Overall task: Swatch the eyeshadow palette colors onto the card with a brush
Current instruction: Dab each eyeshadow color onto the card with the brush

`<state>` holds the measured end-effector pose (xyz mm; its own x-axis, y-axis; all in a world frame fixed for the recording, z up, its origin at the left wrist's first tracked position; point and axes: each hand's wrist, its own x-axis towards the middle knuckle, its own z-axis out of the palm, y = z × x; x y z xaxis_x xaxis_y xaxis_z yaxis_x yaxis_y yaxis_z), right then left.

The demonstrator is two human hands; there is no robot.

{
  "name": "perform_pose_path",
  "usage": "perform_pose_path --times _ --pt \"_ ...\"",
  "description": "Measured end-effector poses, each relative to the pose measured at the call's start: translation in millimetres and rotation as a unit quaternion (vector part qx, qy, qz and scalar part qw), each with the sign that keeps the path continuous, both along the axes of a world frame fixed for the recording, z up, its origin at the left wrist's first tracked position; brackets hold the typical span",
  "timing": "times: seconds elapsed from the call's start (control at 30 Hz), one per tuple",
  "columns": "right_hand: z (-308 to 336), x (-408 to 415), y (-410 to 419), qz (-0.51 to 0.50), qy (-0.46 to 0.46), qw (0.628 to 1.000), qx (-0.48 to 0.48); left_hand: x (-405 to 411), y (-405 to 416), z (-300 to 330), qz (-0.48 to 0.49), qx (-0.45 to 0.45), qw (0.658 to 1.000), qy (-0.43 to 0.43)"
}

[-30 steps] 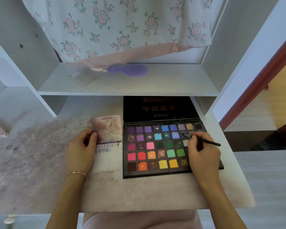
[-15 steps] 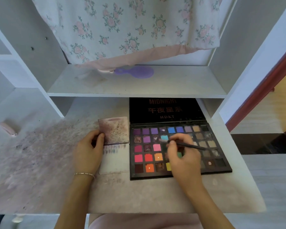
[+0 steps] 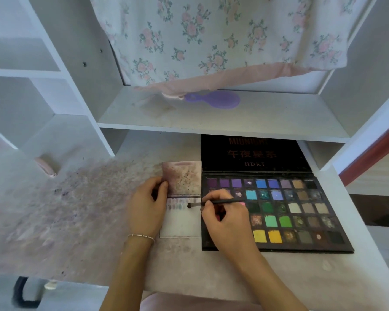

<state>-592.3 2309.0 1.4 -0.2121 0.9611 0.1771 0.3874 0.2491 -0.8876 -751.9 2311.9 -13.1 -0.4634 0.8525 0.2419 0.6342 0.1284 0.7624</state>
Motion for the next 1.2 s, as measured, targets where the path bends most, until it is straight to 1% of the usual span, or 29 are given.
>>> perform_pose_path --times 0.33,1.2 --pt "-3.7 -1.1 2.2 0.014 -0.032 0.999 -0.025 -1.0 0.0 -1.3 0.002 -0.009 1.0 0.001" --pt "-3.2 -0.5 2.5 0.022 -0.048 0.998 -0.017 1.0 -0.1 0.7 0.01 -0.012 1.0 0.011"
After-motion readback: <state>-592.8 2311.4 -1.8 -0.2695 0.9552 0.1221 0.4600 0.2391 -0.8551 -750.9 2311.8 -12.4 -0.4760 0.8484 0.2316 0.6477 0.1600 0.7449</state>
